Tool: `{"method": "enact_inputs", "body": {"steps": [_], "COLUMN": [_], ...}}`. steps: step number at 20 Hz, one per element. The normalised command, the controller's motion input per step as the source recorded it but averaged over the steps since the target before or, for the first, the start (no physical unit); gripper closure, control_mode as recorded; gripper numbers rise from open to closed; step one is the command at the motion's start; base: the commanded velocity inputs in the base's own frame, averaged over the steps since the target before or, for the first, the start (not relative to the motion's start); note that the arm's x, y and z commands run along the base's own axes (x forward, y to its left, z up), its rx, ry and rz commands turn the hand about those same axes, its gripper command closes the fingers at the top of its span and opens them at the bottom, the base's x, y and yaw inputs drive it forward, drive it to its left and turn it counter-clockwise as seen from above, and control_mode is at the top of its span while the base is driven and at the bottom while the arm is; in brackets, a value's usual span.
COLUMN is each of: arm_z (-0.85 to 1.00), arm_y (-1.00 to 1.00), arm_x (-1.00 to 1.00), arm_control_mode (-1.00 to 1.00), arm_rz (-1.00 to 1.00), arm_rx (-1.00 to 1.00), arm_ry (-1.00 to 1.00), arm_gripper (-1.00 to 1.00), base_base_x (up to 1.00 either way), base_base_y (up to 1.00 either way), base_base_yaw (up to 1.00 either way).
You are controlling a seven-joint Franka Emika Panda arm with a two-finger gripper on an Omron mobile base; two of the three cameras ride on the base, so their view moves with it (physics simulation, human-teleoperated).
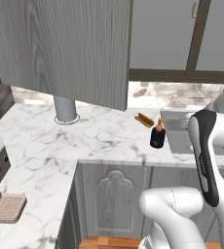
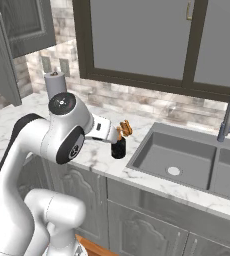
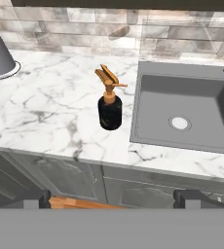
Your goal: Open the cabinet. Pick the soap dispenser and place it next to the sink. Then close the cabinet.
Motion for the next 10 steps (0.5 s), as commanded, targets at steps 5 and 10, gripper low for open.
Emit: {"method": "enact_inputs", "body": {"steps": [5, 10], "arm_z": [0.00, 0.00], "arm_y": [0.00, 0.00], "arm_x": [0.00, 0.00], "arm_control_mode": [-1.00, -1.00], "arm_rz": [0.00, 0.00], "arm_rx": [0.00, 0.00], "arm_ry": [0.00, 0.00], "arm_gripper": [-1.00, -1.00], "base_base_x": [0.00, 0.00], "base_base_y": [0.00, 0.00], "base_base_yaw": [0.00, 0.00]}}
